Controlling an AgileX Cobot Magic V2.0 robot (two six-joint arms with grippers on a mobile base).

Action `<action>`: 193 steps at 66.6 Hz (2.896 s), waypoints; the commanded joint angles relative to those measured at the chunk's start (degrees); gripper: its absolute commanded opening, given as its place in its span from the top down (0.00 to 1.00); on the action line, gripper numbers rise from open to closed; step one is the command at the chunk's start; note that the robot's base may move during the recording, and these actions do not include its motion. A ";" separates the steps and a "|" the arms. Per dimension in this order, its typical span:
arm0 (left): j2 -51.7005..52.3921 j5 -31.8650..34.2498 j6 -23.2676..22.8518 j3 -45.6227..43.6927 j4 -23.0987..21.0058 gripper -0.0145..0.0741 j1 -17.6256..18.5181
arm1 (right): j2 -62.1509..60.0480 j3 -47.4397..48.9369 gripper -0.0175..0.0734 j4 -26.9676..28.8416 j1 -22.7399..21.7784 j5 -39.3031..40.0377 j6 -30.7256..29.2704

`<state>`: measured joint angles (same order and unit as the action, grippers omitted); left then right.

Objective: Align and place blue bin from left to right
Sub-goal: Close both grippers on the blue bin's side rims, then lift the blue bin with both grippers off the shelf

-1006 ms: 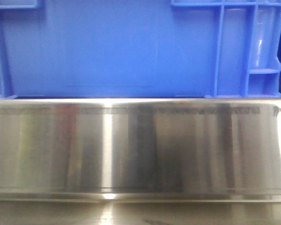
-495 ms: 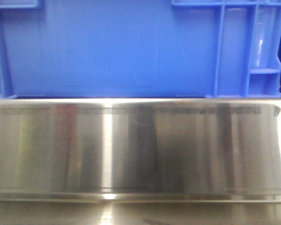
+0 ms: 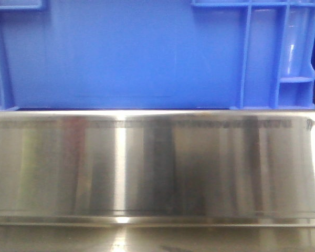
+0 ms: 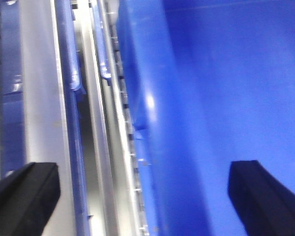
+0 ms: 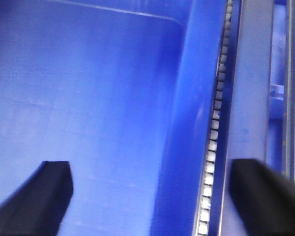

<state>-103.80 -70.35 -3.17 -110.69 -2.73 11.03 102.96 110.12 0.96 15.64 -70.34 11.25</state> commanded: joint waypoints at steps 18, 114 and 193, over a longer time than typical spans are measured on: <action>0.51 0.38 -0.44 -0.46 -4.38 0.96 0.00 | -0.26 0.56 0.88 -0.96 0.04 0.38 0.04; 16.57 1.65 -0.44 -6.57 -8.09 0.96 0.00 | -16.25 0.56 0.88 3.89 0.04 3.06 0.04; 12.75 0.38 -0.44 -6.57 -7.18 0.96 0.00 | -16.25 0.56 0.88 3.89 0.04 3.97 0.04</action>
<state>-91.79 -73.62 -4.56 -116.17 -8.95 11.03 88.17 110.07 4.19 15.64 -70.60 12.53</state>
